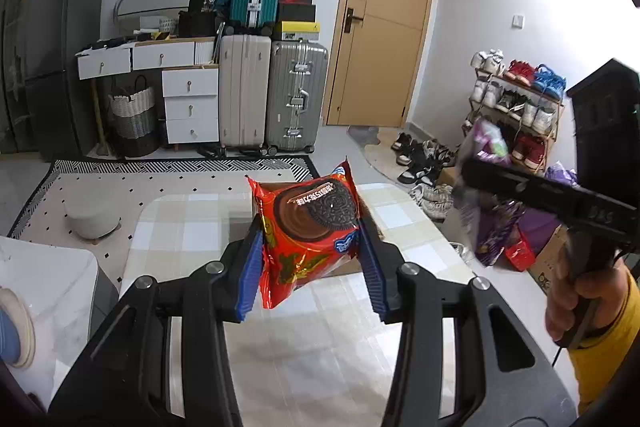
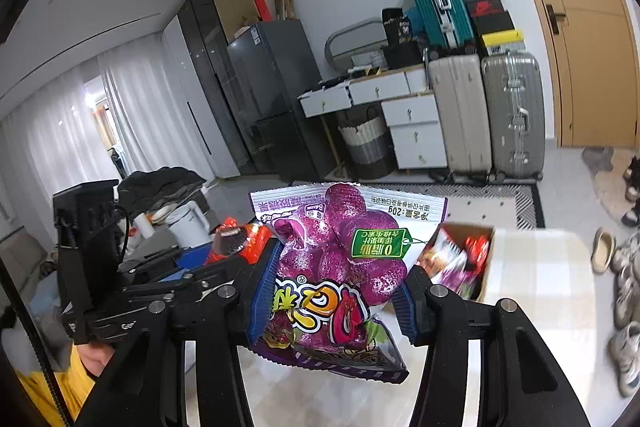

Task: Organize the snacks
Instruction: 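Lift and carry the Oreo packet and grape candy bag over the box with both grippers, then open both grippers to drop the Oreo packet and candy bag into the box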

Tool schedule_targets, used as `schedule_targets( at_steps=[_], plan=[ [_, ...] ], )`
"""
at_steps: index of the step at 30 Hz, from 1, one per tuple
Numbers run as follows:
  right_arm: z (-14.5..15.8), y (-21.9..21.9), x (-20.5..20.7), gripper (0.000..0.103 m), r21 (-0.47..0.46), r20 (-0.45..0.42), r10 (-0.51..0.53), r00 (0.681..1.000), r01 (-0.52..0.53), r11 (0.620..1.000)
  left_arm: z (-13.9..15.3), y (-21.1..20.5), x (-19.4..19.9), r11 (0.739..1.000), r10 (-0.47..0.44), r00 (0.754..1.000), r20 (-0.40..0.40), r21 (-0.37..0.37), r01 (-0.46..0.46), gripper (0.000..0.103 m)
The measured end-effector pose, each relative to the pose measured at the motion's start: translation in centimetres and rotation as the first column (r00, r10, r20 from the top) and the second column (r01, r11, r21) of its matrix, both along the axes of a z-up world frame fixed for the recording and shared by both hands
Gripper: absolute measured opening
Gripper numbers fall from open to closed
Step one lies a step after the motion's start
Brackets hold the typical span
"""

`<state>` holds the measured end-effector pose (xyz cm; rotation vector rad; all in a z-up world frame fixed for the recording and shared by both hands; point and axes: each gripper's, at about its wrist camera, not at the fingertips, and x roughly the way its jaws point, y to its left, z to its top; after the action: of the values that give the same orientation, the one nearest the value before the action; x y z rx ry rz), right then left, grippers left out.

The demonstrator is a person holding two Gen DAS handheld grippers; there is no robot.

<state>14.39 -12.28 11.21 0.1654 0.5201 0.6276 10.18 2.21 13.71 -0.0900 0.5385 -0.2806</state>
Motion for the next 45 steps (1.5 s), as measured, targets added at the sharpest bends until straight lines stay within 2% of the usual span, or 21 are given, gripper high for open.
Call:
schedule_targets(
  at_steps=[2, 4, 7, 10, 17, 23, 30, 35, 45],
  plan=[
    [0.4, -0.2, 1.3, 0.051, -0.02, 0.028, -0.018, 0.999, 0.019, 1.0, -0.3, -0.6, 2.3, 0.999, 0.028, 0.999, 0.024, 0.042, -0.029, 0.041],
    [0.4, -0.2, 3.0, 0.051, -0.03, 0.029, -0.028, 0.999, 0.029, 0.999, -0.7, -1.6, 4.9, 0.996, 0.019, 0.999, 0.032, 0.088, -0.022, 0.041],
    [-0.1, -0.1, 6.3, 0.051, -0.055, 0.011, -0.043, 0.999, 0.044, 0.998, -1.5, -2.3, 8.8, 0.998, -0.01, 1.0, -0.026, 0.058, 0.011, 0.041],
    [-1.2, 0.1, 9.9, 0.051, -0.091, -0.024, -0.06, 0.998, 0.057, 0.994, -2.8, -3.4, 13.3, 0.998, -0.014, 0.999, -0.05, 0.061, 0.017, 0.041],
    [-6.0, -0.6, 17.9, 0.051, -0.166, -0.116, -0.159, 0.98, 0.139, 0.976, -7.6, -5.3, 24.6, 0.999, -0.02, 0.984, -0.179, 0.023, 0.024, 0.041],
    [-9.9, -0.7, 22.6, 0.051, -0.203, -0.185, -0.177, 0.967, 0.139, 0.969, -11.3, -7.0, 31.0, 0.998, -0.025, 0.975, -0.222, 0.043, 0.035, 0.041],
    [-12.9, -0.6, 26.3, 0.051, -0.22, -0.233, -0.184, 0.955, 0.132, 0.967, -15.2, -8.3, 36.1, 0.998, -0.035, 0.962, -0.269, 0.044, 0.048, 0.041],
    [-14.3, -0.2, 27.5, 0.051, -0.228, -0.25, -0.188, 0.95, 0.131, 0.965, -16.9, -8.5, 38.6, 0.998, -0.034, 0.963, -0.266, 0.047, 0.049, 0.041],
    [-15.6, -0.2, 27.7, 0.051, -0.24, -0.269, -0.205, 0.941, 0.141, 0.96, -19.2, -8.7, 40.8, 0.998, -0.032, 0.958, -0.285, 0.036, 0.044, 0.041]
  ],
)
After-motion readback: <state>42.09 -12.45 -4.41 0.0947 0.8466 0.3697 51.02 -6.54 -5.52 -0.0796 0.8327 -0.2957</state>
